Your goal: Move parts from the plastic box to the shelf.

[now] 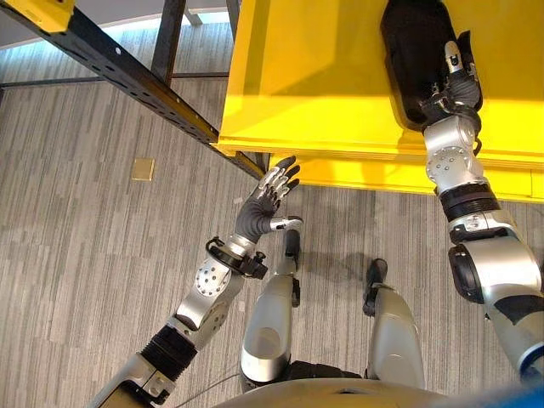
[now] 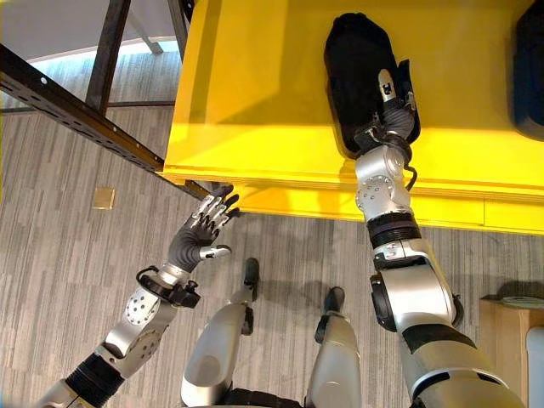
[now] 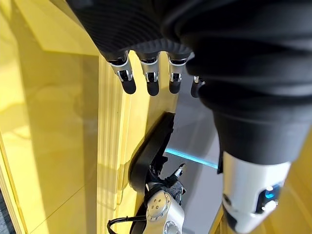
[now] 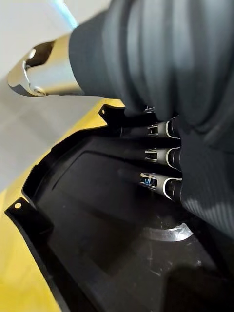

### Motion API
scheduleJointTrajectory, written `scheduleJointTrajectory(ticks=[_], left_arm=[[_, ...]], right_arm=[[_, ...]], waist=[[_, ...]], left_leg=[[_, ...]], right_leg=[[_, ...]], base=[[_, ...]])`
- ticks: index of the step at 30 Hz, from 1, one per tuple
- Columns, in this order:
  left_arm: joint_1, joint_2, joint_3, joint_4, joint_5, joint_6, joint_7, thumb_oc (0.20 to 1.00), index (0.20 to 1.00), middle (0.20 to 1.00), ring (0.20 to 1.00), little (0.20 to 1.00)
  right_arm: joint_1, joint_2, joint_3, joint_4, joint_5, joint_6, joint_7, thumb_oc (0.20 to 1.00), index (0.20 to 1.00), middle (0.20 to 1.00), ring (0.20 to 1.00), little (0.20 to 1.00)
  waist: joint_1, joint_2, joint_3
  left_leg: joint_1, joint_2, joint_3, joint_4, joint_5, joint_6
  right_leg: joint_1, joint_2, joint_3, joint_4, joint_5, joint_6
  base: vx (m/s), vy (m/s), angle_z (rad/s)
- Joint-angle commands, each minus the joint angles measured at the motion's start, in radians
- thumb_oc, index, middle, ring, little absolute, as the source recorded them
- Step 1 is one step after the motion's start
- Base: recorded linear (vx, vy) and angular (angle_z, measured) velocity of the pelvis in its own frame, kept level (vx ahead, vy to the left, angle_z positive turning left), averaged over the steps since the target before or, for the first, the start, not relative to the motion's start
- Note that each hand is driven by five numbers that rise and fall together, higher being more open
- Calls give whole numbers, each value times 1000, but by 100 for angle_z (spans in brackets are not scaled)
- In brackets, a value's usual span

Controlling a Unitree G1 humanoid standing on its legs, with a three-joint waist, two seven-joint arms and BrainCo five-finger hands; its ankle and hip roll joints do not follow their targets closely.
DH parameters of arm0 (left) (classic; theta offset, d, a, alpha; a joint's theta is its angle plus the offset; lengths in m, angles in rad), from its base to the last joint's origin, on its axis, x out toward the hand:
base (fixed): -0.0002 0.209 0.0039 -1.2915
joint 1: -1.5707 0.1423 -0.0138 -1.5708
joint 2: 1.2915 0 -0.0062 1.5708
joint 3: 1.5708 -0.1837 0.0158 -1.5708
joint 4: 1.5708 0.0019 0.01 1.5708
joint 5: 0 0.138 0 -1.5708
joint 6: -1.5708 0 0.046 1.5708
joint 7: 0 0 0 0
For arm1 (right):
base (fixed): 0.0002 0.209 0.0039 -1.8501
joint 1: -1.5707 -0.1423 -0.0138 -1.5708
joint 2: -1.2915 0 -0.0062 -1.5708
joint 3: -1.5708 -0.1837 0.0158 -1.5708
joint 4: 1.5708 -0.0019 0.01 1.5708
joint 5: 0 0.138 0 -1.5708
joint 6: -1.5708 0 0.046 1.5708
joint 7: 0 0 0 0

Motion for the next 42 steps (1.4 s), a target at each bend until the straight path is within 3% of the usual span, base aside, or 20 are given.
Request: scheduleJointTrajectory(ticks=[1,11,17,21,24,32,33,36,37,38,39,40,42], left_arm=[[0,12,-16,-61,-18,-75,-16,1000,1000,1000,1000,1000],[11,14,-24,-57,-27,-95,-25,1000,1000,1000,1000,1000],[29,22,-16,-62,-33,-107,-45,1000,1000,1000,1000,1000],[53,18,-7,-76,-23,-109,-60,1000,1000,1000,1000,1000],[74,10,4,-86,-14,-109,-70,1000,1000,1000,1000,1000],[93,22,11,-100,-17,-105,-91,1000,1000,1000,1000,1000],[95,28,9,-103,-15,-108,-89,1000,1000,1000,1000,1000],[102,37,22,-120,-27,-99,-92,1000,1000,1000,1000,1000],[103,37,23,-121,-27,-99,-91,1000,1000,1000,1000,1000],[107,37,29,-127,-21,-96,-86,1000,1000,1000,1000,1000],[114,39,36,-132,-27,-97,-87,1000,1000,1000,1000,1000],[119,35,40,-133,-19,-102,-80,1000,1000,1000,1000,1000],[139,27,72,-153,-1,-97,-51,1000,1000,1000,1000,1000]], right_arm=[[-23,-25,-43,-57,95,-76,14,1000,1000,1000,1000,1000],[-40,1,-51,-85,271,-135,73,1000,1000,1000,1000,1000],[-21,38,-6,-169,315,-116,224,1000,1000,1000,1000,1000],[12,74,76,-289,253,-100,261,1000,1000,1000,1000,1000],[46,98,153,-414,131,-152,188,1000,1000,1000,1000,1000],[52,65,148,-494,68,-170,196,1000,1000,1000,1000,1000],[46,51,141,-491,-6,-167,198,1000,1000,1000,1000,1000],[67,6,146,-563,-340,-72,126,1000,1000,1000,1000,1000],[69,3,148,-569,-344,-73,117,1000,1000,1000,1000,1000],[80,-18,157,-594,-474,-22,100,1000,1000,1000,1000,1000],[93,-53,170,-625,-712,25,96,1000,1000,1000,1000,1000],[118,-71,179,-660,-796,63,121,1000,1000,1000,1000,1000],[277,-214,221,-832,-1081,133,190,1000,1000,1000,1000,1000]], waist=[[7,-13,9],[7,7,9],[12,13,9],[16,9,9],[16,3,9],[18,-9,5],[19,-11,0],[10,-23,-2],[10,-23,-4],[5,-27,-6],[-4,-34,-5],[-10,-37,-9],[-48,-65,-14]], left_leg=[[51,-23,7,16,-72,24],[64,-33,8,8,-69,23],[68,-38,5,6,-66,25],[69,-37,6,7,-62,26],[78,-33,9,1,-55,24],[89,-32,2,-2,-56,25],[87,-31,1,-3,-56,25],[89,-33,0,1,-63,25],[86,-31,0,0,-60,25],[85,-29,2,-1,-60,25],[90,-31,4,-1,-64,26],[83,-26,6,0,-61,26],[79,-12,21,-1,-62,26]], right_leg=[[62,20,-24,-54,60,-21],[70,9,-25,-56,62,-21],[72,2,-32,-54,65,-17],[76,2,-36,-57,68,-16],[86,5,-39,-64,72,-17],[104,8,-47,-74,72,-13],[104,10,-48,-76,73,-12],[111,10,-45,-80,69,-8],[109,12,-44,-84,74,-9],[109,14,-41,-88,76,-8],[112,15,-34,-91,74,-7],[104,19,-29,-95,80,-7],[100,26,-15,-109,89,-3]], base=[[15,19,-6],[8,23,-2],[5,15,1],[-8,-16,3],[0,0,0],[-2,-11,1],[8,-37,-3],[0,0,0],[0,0,0],[0,0,0],[0,0,0],[0,0,0],[-10,4,-6]])
